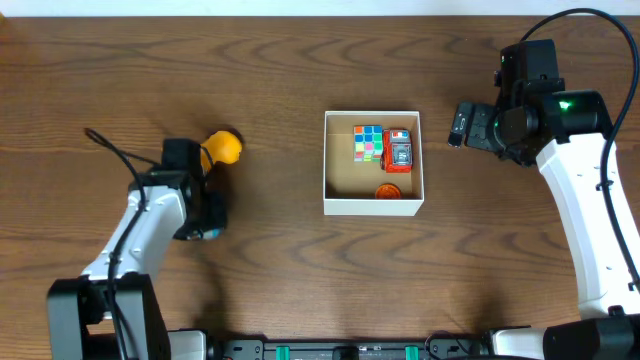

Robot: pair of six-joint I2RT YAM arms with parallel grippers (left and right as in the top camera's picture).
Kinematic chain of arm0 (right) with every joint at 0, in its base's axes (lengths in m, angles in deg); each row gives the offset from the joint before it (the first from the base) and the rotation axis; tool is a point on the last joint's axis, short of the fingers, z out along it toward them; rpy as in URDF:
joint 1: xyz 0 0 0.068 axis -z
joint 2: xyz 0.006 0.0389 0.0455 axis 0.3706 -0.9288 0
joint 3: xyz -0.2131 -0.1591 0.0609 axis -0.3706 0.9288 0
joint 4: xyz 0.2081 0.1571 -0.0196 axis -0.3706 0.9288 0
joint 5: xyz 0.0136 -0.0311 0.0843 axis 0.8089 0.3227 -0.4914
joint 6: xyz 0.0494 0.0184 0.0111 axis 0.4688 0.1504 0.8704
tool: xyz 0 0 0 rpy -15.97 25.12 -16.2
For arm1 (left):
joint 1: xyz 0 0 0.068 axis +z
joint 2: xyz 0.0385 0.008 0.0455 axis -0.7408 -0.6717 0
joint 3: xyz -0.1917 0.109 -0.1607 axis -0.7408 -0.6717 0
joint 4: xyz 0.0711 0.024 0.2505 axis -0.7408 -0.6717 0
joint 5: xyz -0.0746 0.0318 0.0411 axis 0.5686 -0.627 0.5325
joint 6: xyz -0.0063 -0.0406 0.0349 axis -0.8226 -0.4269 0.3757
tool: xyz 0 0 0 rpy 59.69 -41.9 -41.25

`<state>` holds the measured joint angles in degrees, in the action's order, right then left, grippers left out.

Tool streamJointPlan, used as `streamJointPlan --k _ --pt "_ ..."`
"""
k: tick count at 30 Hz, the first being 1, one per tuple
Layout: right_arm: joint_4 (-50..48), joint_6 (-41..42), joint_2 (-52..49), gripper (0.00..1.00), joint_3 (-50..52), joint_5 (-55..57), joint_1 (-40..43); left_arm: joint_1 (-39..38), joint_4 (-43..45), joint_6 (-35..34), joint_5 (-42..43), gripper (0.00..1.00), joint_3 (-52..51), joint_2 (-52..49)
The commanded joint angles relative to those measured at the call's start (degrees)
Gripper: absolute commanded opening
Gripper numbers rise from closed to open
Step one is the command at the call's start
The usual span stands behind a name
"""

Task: Pack container
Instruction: 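Carry the blue ball right and place it into the box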

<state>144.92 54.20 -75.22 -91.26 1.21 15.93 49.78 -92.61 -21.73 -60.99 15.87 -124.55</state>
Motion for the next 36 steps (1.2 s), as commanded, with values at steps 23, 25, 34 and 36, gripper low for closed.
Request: streamJointPlan --k 23,25,34,36 --pt "0.09 -0.72 -0.26 0.99 0.26 -0.2 0.17 -34.14 4.98 -6.45 0.02 0.06 32.68 -5.07" --pt "0.09 -0.72 -0.26 0.99 0.26 -0.2 0.17 -35.43 7.23 -6.43 1.46 0.06 32.68 -7.8" --pt "0.37 -0.72 -0.26 0.99 0.26 -0.2 0.17 -35.67 10.64 -6.78 1.2 0.06 32.68 -18.62" --pt "0.48 -0.72 -0.26 0.99 0.26 -0.2 0.17 -35.06 10.67 -6.75 1.14 0.06 32.68 -19.82"
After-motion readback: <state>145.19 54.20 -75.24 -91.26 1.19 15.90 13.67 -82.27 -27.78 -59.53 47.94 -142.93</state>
